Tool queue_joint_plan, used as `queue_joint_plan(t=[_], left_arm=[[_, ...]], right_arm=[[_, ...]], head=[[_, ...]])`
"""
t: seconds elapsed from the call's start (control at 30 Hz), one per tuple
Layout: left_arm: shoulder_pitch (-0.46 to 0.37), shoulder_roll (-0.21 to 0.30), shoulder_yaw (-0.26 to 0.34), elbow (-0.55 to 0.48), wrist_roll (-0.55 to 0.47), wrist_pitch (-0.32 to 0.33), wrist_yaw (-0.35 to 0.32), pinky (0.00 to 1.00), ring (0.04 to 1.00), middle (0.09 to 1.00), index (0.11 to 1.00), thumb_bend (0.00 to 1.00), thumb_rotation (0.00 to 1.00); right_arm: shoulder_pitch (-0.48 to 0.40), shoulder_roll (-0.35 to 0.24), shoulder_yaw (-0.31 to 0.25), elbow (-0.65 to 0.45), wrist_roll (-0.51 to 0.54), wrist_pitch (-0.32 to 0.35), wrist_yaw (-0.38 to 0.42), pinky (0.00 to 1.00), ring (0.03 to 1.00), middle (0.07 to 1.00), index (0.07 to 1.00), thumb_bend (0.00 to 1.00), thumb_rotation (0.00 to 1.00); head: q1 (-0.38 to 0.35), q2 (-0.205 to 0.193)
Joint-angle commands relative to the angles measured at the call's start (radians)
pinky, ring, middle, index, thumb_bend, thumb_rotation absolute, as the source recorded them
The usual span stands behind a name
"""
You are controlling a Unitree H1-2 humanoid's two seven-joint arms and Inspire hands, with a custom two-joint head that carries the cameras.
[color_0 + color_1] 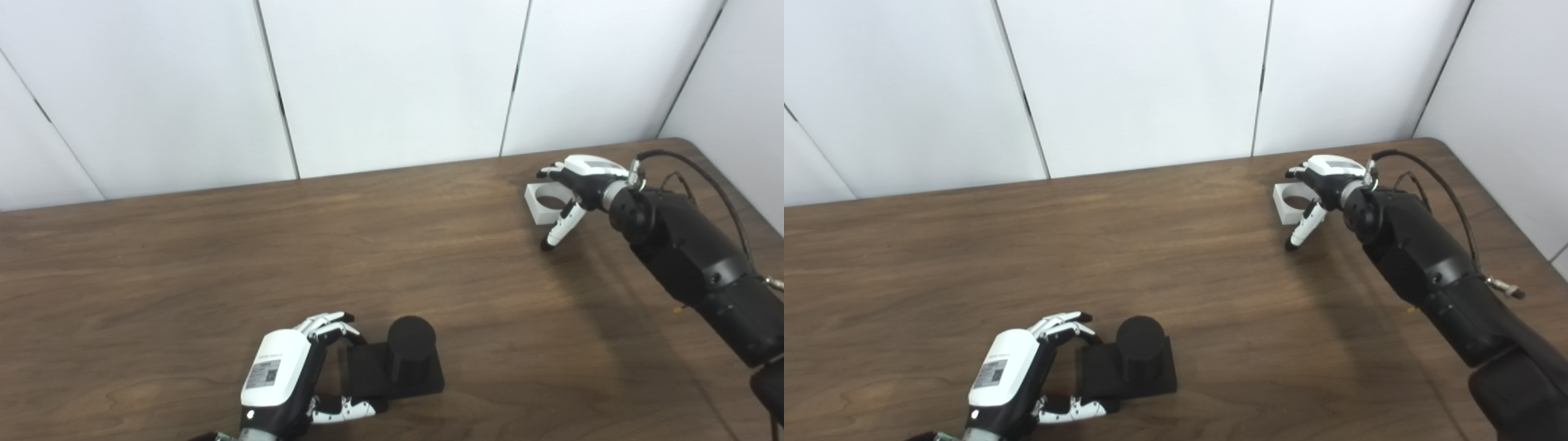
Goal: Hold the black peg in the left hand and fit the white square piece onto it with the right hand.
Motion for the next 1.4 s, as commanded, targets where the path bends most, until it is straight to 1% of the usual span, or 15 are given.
queue_joint_plan(t=[0.0, 0.13, 0.37, 0.63, 0.83, 0.87, 0.93, 1.0, 1.13, 1.37], left_arm=[[0.025, 0.002, -0.022, 0.021, -0.021, 0.013, -0.074, 0.7, 0.813, 0.797, 0.489, 0.51, 0.05], [0.028, -0.001, -0.023, 0.017, -0.024, 0.015, -0.077, 0.7, 0.814, 0.798, 0.489, 0.51, 0.05], [0.027, 0.001, -0.021, 0.014, -0.027, 0.015, -0.082, 0.7, 0.817, 0.801, 0.489, 0.51, 0.05], [0.026, 0.001, -0.022, 0.012, -0.022, 0.017, -0.083, 0.69, 0.813, 0.799, 0.489, 0.51, 0.05], [0.028, -0.002, -0.021, 0.011, -0.025, 0.018, -0.082, 0.7, 0.816, 0.8, 0.489, 0.51, 0.05], [0.029, -0.004, -0.02, 0.01, -0.027, 0.019, -0.082, 0.7, 0.816, 0.8, 0.489, 0.51, 0.05], [0.029, -0.004, -0.019, 0.008, -0.028, 0.022, -0.086, 0.7, 0.817, 0.8, 0.489, 0.51, 0.05], [0.028, -0.004, -0.019, 0.007, -0.027, 0.023, -0.088, 0.7, 0.817, 0.802, 0.489, 0.51, 0.05], [0.027, -0.003, -0.019, 0.007, -0.024, 0.02, -0.087, 0.69, 0.815, 0.801, 0.49, 0.51, 0.05], [0.03, -0.004, -0.019, 0.004, -0.022, 0.021, -0.085, 0.7, 0.815, 0.801, 0.49, 0.51, 0.05]], right_arm=[[-0.042, -0.024, -0.004, -0.004, -0.022, -0.012, -0.017, 1.0, 1.0, 1.0, 0.915, 0.9, 0.26], [-0.032, -0.028, 0.0, 0.007, -0.025, -0.029, -0.023, 1.0, 1.0, 1.0, 0.911, 0.88, 0.27], [-0.026, -0.031, 0.0, 0.005, -0.036, -0.013, -0.016, 1.0, 1.0, 1.0, 0.913, 0.87, 0.28], [-0.026, -0.037, 0.0, 0.008, -0.038, -0.012, -0.014, 1.0, 1.0, 1.0, 0.911, 0.86, 0.27], [-0.028, -0.047, 0.01, 0.015, -0.048, -0.022, -0.017, 1.0, 1.0, 1.0, 0.851, 0.82, 0.3], [-0.029, -0.049, 0.013, 0.018, -0.049, -0.025, -0.018, 1.0, 1.0, 0.993, 0.797, 0.75, 0.32], [-0.032, -0.052, 0.017, 0.023, -0.052, -0.03, -0.021, 1.0, 1.0, 0.991, 0.783, 0.73, 0.32], [-0.033, -0.053, 0.018, 0.028, -0.054, -0.034, -0.025, 1.0, 1.0, 0.976, 0.731, 0.7, 0.31], [-0.034, -0.057, 0.016, 0.052, -0.053, -0.061, -0.046, 0.98, 1.0, 0.95, 0.669, 0.7, 0.29], [-0.019, -0.061, 0.01, 0.058, -0.053, -0.077, -0.062, 0.91, 1.0, 0.927, 0.676, 0.71, 0.28]], head=[[0.001, 0.001], [0.004, 0.0], [0.003, 0.003], [0.003, 0.003], [0.007, 0.006], [0.007, 0.006], [0.007, 0.006], [0.007, 0.006], [0.007, 0.006], [0.014, 0.012]])
